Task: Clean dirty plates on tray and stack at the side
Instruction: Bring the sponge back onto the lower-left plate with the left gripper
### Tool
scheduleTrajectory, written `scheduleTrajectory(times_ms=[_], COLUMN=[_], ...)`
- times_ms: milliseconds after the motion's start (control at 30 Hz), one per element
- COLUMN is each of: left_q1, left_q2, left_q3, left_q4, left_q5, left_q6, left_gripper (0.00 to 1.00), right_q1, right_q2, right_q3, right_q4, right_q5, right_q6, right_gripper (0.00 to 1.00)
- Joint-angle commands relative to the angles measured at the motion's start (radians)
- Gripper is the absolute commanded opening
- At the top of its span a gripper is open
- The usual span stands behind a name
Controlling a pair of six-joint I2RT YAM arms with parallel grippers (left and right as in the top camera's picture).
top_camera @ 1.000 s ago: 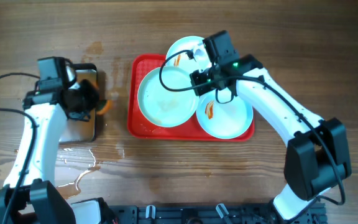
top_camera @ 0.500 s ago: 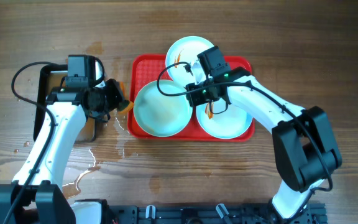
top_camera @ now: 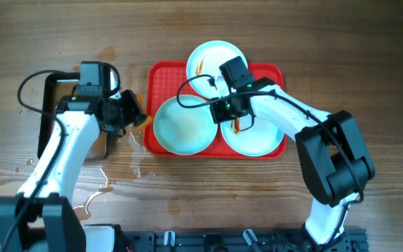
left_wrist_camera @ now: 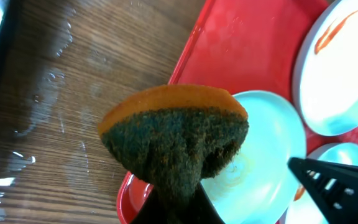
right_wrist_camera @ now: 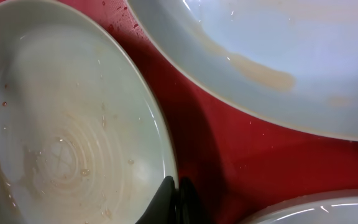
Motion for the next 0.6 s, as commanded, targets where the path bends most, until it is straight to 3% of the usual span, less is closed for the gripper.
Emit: scheduleTrajectory(times_ms=[0,567], left_q1=[-0.038,-0.195], left_q2=[0.036,0.164], left_q3=[-0.011,-0.011], left_q4=[0.012,0.113], left_q5=[0.019,0.02], left_q6=[-0.01,-0.12], left_gripper=[0.04,0.04], right_q1=[0.002,0.002], right_q2=[0.016,0.02], right_q3=[-0.002,-0.002], right_q4=[0.005,0.007], right_q5=[-0.002,-0.001], right_q6=[0.014,0.039], right_gripper=[0.04,0.04])
